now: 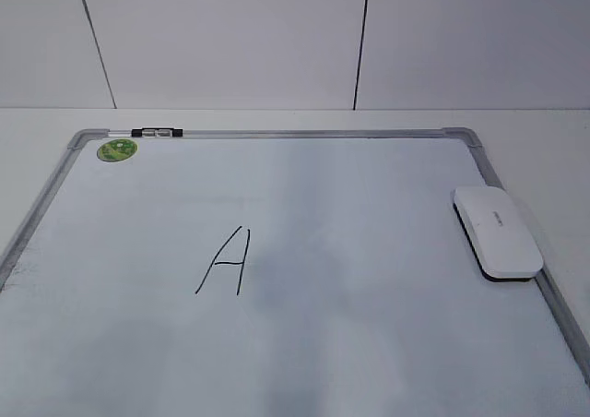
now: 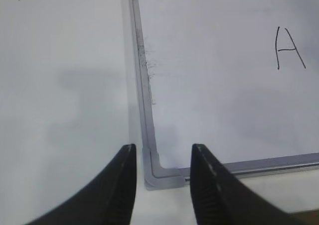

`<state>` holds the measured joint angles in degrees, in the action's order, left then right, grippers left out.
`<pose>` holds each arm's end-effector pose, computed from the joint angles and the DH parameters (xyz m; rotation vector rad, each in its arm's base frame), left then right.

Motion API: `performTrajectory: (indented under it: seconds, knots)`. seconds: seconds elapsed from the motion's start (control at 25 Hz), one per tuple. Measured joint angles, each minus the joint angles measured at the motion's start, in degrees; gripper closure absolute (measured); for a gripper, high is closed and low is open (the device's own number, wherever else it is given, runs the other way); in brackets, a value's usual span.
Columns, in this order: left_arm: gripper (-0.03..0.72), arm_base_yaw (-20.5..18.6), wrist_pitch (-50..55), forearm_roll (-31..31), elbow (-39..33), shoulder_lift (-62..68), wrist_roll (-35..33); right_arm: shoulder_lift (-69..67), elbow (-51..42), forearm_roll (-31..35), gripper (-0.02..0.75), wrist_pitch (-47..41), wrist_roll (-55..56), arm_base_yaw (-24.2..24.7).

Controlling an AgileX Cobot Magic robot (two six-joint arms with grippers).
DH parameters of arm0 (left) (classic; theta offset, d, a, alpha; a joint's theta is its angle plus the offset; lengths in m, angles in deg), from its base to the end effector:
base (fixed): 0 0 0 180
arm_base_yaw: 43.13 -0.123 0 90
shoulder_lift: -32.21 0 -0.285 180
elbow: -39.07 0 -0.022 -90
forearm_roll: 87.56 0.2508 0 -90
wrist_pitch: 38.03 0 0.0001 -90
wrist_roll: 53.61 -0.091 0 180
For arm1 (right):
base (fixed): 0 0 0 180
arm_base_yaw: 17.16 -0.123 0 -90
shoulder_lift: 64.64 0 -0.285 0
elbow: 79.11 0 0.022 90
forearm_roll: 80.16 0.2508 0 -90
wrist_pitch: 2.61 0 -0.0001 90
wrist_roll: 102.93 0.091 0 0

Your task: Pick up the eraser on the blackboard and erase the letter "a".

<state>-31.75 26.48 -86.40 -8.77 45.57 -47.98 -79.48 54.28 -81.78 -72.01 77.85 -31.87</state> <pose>0.0059 0.0005 0.2758 0.1095 2.1947 -0.1419 0.0036 -0.0016 0.2756 -0.2747 2.2690 0.1057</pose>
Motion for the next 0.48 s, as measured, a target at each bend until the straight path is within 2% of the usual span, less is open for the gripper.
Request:
performTrajectory:
  seconds: [0.48]
  knots:
    - [0.412,0.0,-1.05,0.0,-0.26,0.0,0.0,0.0,-1.94,-2.61,0.145,3.4,-1.75,0.0]
